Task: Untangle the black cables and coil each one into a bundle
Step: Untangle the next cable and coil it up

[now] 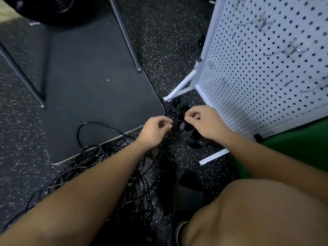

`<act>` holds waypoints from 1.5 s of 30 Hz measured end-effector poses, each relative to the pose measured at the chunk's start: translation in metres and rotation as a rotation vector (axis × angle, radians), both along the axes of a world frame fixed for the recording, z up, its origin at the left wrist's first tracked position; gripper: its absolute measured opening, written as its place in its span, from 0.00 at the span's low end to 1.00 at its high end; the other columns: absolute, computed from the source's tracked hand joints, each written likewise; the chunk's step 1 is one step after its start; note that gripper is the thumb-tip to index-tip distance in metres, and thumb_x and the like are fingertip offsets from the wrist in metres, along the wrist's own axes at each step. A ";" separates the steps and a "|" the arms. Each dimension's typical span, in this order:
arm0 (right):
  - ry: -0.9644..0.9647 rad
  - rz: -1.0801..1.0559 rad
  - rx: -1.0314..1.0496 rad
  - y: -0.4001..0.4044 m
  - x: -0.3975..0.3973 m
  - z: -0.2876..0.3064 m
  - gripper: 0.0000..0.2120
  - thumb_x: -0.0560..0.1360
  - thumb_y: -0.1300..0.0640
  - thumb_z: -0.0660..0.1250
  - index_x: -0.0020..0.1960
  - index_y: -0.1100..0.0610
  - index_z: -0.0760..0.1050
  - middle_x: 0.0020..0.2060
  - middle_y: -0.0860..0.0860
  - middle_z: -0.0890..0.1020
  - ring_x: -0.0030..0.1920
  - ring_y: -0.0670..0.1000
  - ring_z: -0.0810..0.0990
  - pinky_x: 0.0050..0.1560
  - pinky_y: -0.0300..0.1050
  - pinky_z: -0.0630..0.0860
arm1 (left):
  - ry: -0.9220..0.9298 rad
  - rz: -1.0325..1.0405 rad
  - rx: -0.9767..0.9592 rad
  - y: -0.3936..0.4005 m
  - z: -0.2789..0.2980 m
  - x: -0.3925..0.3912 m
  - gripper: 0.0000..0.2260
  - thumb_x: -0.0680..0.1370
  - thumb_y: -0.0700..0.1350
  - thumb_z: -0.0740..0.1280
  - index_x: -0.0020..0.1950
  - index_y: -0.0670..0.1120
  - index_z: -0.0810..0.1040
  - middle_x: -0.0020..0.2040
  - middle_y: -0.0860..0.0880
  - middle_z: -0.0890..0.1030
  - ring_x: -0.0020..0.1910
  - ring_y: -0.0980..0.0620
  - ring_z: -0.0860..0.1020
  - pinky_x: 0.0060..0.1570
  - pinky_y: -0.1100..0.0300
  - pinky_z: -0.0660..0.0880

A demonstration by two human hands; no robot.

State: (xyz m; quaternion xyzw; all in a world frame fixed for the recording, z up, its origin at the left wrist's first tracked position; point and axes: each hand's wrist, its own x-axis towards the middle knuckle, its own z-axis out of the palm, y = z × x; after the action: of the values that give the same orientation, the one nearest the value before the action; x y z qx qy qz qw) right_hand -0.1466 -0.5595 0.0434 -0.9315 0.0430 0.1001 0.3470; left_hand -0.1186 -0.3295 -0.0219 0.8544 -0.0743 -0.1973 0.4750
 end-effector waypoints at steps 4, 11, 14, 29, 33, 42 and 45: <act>0.061 0.353 -0.011 0.062 0.031 0.082 0.05 0.81 0.46 0.74 0.52 0.44 0.88 0.47 0.39 0.88 0.45 0.41 0.86 0.54 0.45 0.84 | -0.054 0.033 -0.039 0.074 0.052 -0.007 0.04 0.84 0.42 0.74 0.56 0.51 0.87 0.46 0.50 0.89 0.48 0.43 0.87 0.53 0.44 0.85; 0.022 0.831 -0.313 0.201 0.030 0.135 0.12 0.83 0.42 0.71 0.54 0.49 0.88 0.48 0.43 0.88 0.52 0.48 0.84 0.53 0.43 0.73 | -0.117 0.235 -0.043 0.199 0.103 -0.053 0.04 0.86 0.41 0.71 0.57 0.47 0.86 0.45 0.46 0.89 0.46 0.47 0.87 0.50 0.50 0.84; 0.007 0.857 -0.322 0.260 0.015 0.113 0.12 0.83 0.44 0.71 0.54 0.51 0.87 0.49 0.46 0.88 0.54 0.52 0.83 0.52 0.44 0.73 | -0.121 0.297 -0.017 0.240 0.098 -0.072 0.04 0.85 0.42 0.71 0.56 0.47 0.87 0.44 0.50 0.89 0.46 0.47 0.87 0.53 0.49 0.85; 0.497 0.541 -0.129 0.334 -0.056 -0.083 0.20 0.81 0.55 0.77 0.71 0.57 0.80 0.57 0.52 0.86 0.57 0.53 0.85 0.63 0.46 0.80 | 0.110 0.248 0.361 0.316 -0.041 -0.137 0.14 0.82 0.40 0.74 0.67 0.50 0.84 0.63 0.50 0.86 0.64 0.48 0.83 0.68 0.56 0.77; 0.594 0.523 -0.125 0.354 -0.069 -0.110 0.33 0.80 0.55 0.78 0.81 0.59 0.69 0.74 0.56 0.79 0.70 0.57 0.80 0.71 0.50 0.77 | 0.110 0.197 0.431 0.314 -0.061 -0.139 0.25 0.80 0.36 0.71 0.76 0.51 0.78 0.73 0.48 0.79 0.73 0.45 0.75 0.76 0.52 0.70; 0.662 0.494 -0.008 0.352 -0.068 -0.111 0.22 0.78 0.53 0.81 0.69 0.54 0.81 0.63 0.53 0.83 0.60 0.53 0.83 0.66 0.50 0.78 | -0.014 0.017 0.899 0.313 -0.045 -0.135 0.31 0.80 0.46 0.70 0.83 0.59 0.68 0.79 0.50 0.67 0.77 0.41 0.63 0.76 0.43 0.64; 0.540 0.441 0.063 0.352 -0.066 -0.095 0.04 0.80 0.57 0.77 0.50 0.57 0.87 0.47 0.50 0.89 0.44 0.48 0.82 0.54 0.46 0.79 | 0.078 0.108 0.817 0.310 -0.028 -0.134 0.28 0.82 0.48 0.68 0.83 0.58 0.68 0.79 0.49 0.72 0.78 0.40 0.65 0.76 0.42 0.62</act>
State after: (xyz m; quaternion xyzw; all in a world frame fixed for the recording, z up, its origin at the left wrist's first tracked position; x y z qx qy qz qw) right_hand -0.2125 -0.2070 -0.0515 -0.8471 -0.0721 0.4166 0.3218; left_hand -0.2522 -0.0192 -0.0502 0.9672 0.0729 -0.2176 0.1089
